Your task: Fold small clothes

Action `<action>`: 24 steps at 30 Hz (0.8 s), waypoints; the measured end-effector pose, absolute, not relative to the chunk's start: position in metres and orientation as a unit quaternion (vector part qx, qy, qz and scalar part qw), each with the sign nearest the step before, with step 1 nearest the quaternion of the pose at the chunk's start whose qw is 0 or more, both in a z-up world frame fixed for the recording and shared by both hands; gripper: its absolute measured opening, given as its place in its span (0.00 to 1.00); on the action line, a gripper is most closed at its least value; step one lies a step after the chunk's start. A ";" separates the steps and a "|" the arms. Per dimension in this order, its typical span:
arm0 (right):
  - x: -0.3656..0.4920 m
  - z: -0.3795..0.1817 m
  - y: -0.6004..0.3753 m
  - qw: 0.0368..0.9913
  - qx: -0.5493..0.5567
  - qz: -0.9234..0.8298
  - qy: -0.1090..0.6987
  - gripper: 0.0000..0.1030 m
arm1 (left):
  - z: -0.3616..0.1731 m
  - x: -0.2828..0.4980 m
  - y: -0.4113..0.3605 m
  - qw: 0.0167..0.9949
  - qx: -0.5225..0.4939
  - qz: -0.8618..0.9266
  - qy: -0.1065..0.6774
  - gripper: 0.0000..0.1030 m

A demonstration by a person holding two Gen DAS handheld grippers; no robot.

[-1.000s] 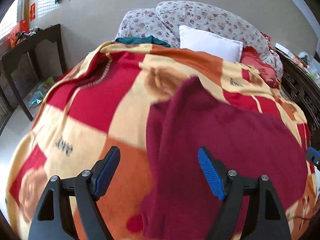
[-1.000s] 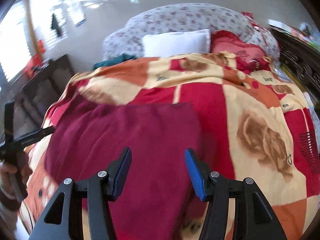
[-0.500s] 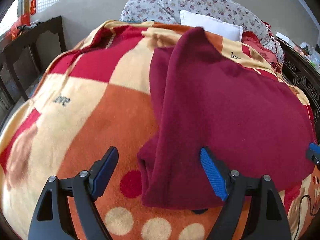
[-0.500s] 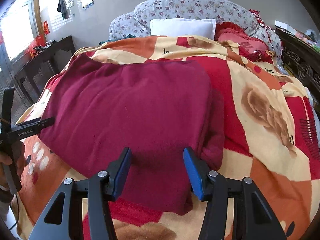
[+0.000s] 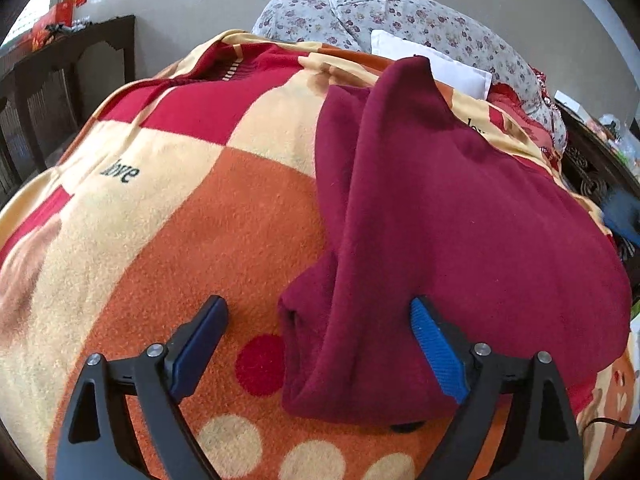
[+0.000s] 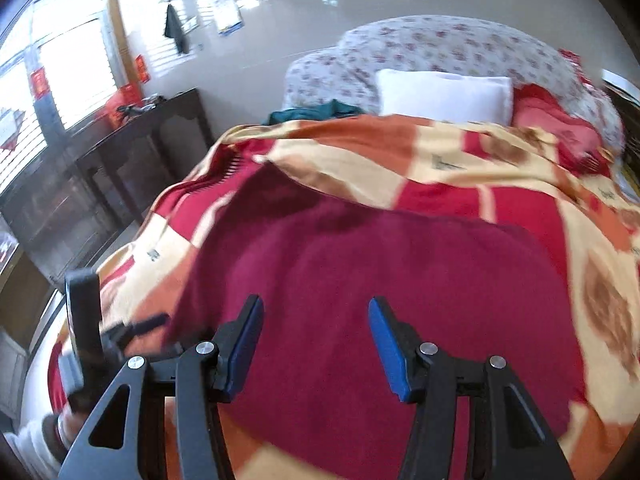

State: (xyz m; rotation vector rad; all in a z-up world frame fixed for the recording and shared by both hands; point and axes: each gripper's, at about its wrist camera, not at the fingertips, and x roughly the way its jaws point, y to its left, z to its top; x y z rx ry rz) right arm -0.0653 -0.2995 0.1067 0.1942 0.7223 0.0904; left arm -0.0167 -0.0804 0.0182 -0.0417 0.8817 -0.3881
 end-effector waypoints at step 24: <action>0.113 0.053 -0.246 0.914 0.039 -0.021 0.402 0.56 | 0.012 -0.013 -0.077 0.879 -0.029 -0.216 0.425 0.95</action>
